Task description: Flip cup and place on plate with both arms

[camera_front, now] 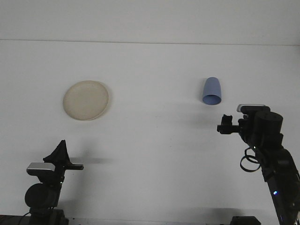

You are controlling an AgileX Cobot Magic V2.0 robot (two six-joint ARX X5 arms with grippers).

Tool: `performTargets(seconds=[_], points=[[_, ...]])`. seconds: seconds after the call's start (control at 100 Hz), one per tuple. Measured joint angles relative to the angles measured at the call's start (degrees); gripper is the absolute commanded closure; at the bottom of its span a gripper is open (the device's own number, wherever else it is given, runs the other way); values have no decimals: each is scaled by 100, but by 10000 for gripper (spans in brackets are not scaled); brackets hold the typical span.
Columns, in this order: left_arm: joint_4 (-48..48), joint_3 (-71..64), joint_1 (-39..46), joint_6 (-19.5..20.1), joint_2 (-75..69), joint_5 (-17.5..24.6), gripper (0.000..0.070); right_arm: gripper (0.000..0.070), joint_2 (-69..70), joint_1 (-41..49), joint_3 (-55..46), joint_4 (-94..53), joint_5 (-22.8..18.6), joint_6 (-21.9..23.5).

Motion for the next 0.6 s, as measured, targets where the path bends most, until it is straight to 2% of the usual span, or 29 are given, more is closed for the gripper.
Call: performTargets(seconds=[0.16, 0.6], points=[[0, 0, 0, 0, 0, 0, 686, 201, 800, 2, 0, 1062, -13, -26], [2, 0, 0, 0, 0, 0, 686, 201, 2509, 35, -195, 2540, 50, -199]])
